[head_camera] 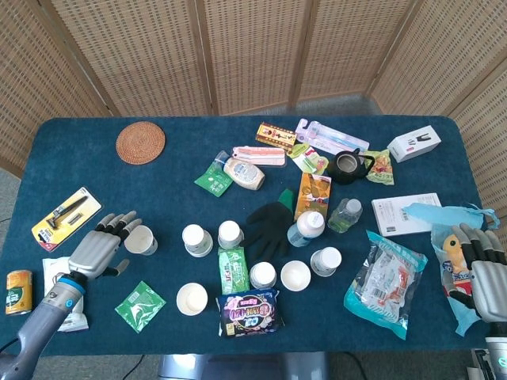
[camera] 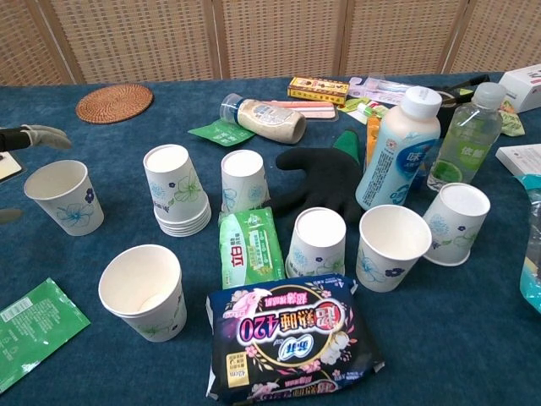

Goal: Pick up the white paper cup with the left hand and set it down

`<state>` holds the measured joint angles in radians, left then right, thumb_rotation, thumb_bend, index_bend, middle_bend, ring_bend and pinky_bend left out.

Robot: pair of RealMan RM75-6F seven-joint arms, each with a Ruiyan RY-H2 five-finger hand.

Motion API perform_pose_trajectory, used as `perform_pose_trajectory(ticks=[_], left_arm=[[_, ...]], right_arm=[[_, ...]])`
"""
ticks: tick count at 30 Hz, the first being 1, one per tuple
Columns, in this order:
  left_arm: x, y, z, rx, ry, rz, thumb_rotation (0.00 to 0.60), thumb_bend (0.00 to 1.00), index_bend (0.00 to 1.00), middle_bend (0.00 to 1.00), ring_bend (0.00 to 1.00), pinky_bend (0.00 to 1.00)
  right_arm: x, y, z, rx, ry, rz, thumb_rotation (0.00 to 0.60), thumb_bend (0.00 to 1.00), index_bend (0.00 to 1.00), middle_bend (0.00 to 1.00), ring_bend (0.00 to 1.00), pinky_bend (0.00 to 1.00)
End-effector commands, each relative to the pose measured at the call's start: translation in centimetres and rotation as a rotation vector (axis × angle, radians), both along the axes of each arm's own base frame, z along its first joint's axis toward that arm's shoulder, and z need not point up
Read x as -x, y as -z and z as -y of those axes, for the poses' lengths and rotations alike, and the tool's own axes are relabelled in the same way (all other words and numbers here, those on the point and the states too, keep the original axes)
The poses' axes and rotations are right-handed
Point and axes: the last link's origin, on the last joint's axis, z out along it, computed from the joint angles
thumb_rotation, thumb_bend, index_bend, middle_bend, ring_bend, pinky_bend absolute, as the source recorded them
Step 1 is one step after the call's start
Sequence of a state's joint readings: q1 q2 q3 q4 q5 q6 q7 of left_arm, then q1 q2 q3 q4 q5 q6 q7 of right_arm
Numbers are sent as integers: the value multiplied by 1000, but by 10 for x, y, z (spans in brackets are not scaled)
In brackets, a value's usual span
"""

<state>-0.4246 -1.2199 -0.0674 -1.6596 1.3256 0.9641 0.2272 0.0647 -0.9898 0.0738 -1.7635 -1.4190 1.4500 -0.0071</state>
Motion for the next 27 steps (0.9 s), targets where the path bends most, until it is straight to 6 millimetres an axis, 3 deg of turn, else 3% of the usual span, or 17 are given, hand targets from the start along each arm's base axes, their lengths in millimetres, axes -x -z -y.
perform_pose_trajectory(ticks=[1, 7, 18, 22, 27], left_arm=[[-3, 6, -5, 7, -5, 15, 600, 412, 0, 25, 61, 70], [-10, 15, -11, 0, 0, 62, 600, 412, 20, 87, 138, 183], [-14, 29, -17, -3, -5, 107, 600, 423, 233, 262, 387, 504], [-14, 23, -21, -14, 1, 111, 600, 430, 243, 279, 414, 562], [-18, -1, -29, 8, 73, -6, 600, 438, 245, 293, 414, 570]], right_arm=[[0, -1, -1, 2, 3, 0, 600, 488, 0, 0, 0, 0], [1, -2, -2, 8, 10, -3, 600, 489, 0, 0, 0, 0], [2, -4, -5, 13, 15, 0, 600, 489, 0, 0, 0, 0], [2, -4, -5, 15, 15, 2, 600, 487, 0, 0, 0, 0], [2, -4, -4, 11, 16, 0, 600, 487, 0, 0, 0, 0]])
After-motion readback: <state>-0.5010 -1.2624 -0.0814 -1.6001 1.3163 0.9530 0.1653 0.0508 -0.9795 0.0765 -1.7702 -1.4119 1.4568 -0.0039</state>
